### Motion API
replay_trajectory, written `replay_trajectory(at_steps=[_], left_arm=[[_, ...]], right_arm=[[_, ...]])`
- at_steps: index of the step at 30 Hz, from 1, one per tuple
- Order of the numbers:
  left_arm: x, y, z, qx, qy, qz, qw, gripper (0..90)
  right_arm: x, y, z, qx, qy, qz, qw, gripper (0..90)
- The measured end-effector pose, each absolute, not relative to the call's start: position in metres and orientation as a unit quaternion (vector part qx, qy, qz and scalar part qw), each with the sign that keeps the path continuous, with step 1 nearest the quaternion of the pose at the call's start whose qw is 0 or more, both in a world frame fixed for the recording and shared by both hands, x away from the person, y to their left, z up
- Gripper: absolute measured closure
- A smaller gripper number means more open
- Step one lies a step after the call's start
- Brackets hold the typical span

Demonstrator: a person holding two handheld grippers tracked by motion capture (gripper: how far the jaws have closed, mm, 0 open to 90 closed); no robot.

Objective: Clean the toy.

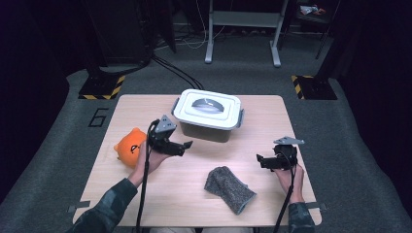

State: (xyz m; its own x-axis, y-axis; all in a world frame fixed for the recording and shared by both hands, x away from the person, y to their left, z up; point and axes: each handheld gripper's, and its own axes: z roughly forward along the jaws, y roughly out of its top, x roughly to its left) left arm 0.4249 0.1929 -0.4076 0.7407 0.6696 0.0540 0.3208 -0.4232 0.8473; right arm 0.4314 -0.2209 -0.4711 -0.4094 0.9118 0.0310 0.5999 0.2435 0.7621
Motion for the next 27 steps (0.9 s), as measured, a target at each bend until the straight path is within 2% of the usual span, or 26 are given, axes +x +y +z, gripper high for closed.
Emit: replay_trajectory(at_steps=[2,8,15,20,27], left_arm=[[0.419,0.193,-0.414,0.823,0.298,0.195,0.441,11.1],[0.386,0.192,-0.463,0.840,0.295,0.172,0.423,11.1],[0.363,0.199,-0.513,0.849,0.302,0.180,0.395,11.1],[0.354,0.206,-0.528,0.846,0.315,0.180,0.391,11.1],[0.353,0.211,-0.528,0.845,0.325,0.183,0.384,11.1]], right_arm=[[0.434,-0.219,-0.467,0.494,0.760,0.363,0.216,1.3],[0.443,-0.214,-0.460,0.487,0.762,0.371,0.210,1.4],[0.454,-0.208,-0.450,0.478,0.765,0.377,0.211,1.9],[0.464,-0.204,-0.442,0.477,0.763,0.384,0.207,2.4],[0.480,-0.196,-0.433,0.473,0.762,0.394,0.202,2.8]])
